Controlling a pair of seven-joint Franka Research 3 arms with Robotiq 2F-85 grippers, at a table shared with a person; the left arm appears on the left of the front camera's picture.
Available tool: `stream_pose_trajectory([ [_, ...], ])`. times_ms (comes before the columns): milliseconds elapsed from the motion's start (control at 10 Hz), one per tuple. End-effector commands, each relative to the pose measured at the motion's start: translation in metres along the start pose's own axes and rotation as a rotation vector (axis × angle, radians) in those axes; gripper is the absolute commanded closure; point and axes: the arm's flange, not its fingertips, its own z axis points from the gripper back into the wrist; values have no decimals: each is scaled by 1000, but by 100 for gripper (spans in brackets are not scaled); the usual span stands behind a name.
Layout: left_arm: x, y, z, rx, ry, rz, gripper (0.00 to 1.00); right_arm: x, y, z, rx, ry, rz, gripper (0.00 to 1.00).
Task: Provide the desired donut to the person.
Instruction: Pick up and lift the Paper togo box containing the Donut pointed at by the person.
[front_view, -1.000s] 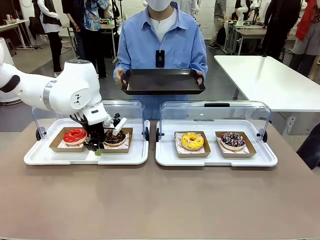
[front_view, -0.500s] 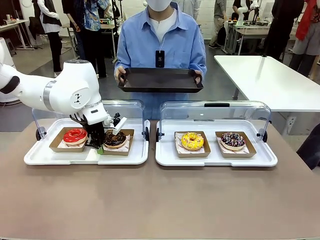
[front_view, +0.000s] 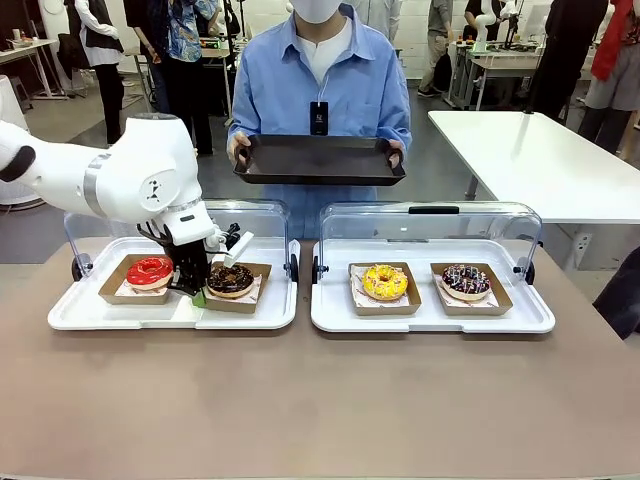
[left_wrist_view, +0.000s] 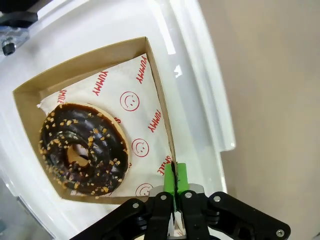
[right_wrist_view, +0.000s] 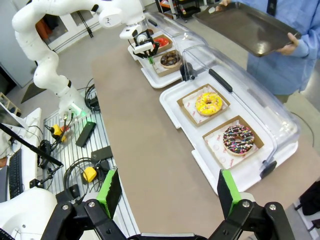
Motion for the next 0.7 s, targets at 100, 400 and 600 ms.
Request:
stream_pose_trajectory([
  [100,25,-41,80,-18,95,53,100,0,0,0,8,-11,5,0],
  [400,57,-90,151,-82,106,76,100,0,0,0,8,-11,5,0],
  [600,77,-114,199,-40,122,73,100,0,0,0,8,-11,5,0],
])
